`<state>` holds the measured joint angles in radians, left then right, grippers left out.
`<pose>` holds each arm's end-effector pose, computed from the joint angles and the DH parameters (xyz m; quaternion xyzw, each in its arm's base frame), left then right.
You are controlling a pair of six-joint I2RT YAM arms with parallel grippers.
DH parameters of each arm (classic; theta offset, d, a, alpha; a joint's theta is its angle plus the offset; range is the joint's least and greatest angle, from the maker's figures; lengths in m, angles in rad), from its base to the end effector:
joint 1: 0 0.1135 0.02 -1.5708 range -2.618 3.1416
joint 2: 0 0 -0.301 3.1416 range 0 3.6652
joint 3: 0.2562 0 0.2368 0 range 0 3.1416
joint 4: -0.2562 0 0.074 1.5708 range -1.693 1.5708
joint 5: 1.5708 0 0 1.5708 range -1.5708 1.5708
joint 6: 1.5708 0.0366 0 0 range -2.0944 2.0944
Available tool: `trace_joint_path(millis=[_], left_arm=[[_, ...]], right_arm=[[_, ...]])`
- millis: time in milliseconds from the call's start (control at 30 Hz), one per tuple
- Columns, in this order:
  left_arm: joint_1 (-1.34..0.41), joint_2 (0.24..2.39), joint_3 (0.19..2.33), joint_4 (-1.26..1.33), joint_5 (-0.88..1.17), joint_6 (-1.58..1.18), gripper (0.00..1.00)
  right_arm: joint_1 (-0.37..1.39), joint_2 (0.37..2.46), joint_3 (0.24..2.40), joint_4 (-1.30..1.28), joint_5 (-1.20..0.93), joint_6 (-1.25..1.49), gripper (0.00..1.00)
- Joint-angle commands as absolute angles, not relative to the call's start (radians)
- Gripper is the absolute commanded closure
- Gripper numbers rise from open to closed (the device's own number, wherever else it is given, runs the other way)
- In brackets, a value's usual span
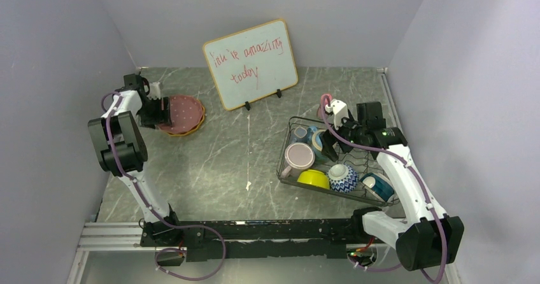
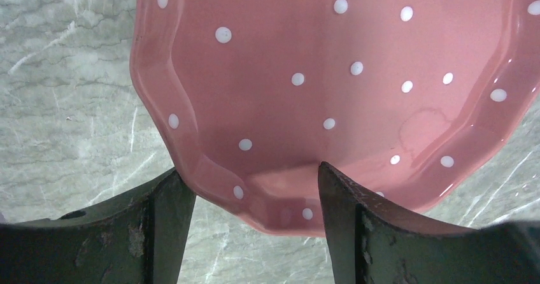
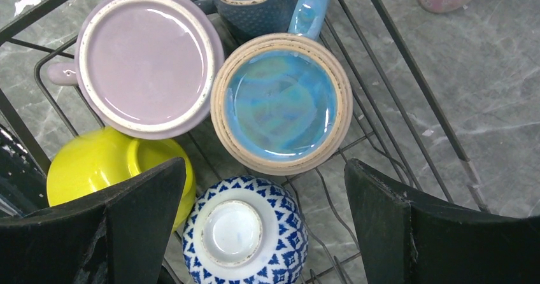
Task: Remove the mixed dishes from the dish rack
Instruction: Place the plate at the center of the board.
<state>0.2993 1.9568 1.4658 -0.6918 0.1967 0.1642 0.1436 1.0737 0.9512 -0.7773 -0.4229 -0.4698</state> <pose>0.3893 0.1126 0.2355 -0.0470 0.9755 -0.0497 0.2089 0.1739 0.0403 0.3255 -0.3446 0.8593 0.1433 0.3498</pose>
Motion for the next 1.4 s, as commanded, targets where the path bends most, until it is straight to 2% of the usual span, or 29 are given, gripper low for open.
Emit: trace_joint_path(millis=[0, 600, 967, 1233, 1367], left_arm=[[0.27, 1.916, 1.506, -0.729, 0.207, 0.198, 0.28], [0.242, 1.941, 1.557, -0.853, 0.238, 0.168, 0.26], [0.243, 1.917, 1.589, -0.836, 0.157, 0.182, 0.24], [0.243, 1.945, 1.603, -0.838, 0.189, 0.167, 0.32], [0.243, 1.967, 1.592, -0.838, 0.202, 0.163, 0.42]], right_arm=[[0.143, 1.076, 0.94, -0.746, -0.43, -0.486, 0.01], [0.143, 1.072, 0.916, -0.739, -0.439, -0.494, 0.01], [0.143, 1.066, 0.898, -0.734, -0.444, -0.501, 0.01], [0.143, 1.065, 0.878, -0.723, -0.441, -0.508, 0.01], [0.143, 1.067, 0.874, -0.721, -0.441, -0.512, 0.01]])
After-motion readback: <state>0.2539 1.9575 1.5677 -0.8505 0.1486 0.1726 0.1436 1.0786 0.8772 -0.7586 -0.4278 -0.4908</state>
